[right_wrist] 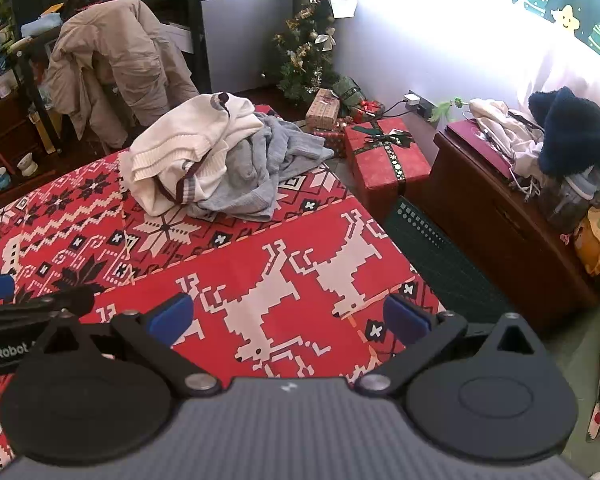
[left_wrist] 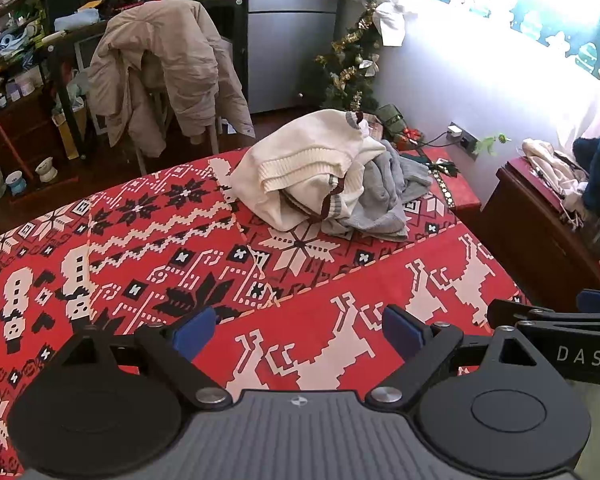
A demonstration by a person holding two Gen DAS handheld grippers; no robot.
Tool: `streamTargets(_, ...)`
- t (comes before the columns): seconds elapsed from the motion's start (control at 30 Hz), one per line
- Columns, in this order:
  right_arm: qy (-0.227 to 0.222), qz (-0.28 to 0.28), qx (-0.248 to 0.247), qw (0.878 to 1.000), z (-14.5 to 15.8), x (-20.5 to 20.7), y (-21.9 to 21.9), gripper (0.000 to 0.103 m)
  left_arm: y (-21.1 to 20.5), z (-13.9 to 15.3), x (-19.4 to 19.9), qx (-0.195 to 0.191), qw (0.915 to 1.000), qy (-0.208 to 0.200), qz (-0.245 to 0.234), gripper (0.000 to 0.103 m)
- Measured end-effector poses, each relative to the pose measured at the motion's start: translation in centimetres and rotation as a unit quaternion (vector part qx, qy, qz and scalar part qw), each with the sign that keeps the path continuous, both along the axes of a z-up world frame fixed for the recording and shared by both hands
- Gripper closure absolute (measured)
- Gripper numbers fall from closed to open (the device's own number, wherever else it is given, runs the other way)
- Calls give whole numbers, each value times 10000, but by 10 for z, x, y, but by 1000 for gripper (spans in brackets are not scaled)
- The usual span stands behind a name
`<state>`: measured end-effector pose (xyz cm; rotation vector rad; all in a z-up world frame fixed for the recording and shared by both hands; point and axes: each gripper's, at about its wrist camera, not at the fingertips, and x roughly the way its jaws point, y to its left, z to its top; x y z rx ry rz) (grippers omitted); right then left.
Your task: Fold clothes
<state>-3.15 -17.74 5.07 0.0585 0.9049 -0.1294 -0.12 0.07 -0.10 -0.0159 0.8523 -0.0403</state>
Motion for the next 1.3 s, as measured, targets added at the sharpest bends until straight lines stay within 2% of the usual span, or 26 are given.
streamTargets(0.37,-34,-2,-6,10000,2,-1,2,1,1,11,-2,32,10000,-28,-47,12)
streamTargets(1.3,-80,-54,-94,9999,4,-6,1,1,-1,9,-7,-103,9999,-65,-105,12)
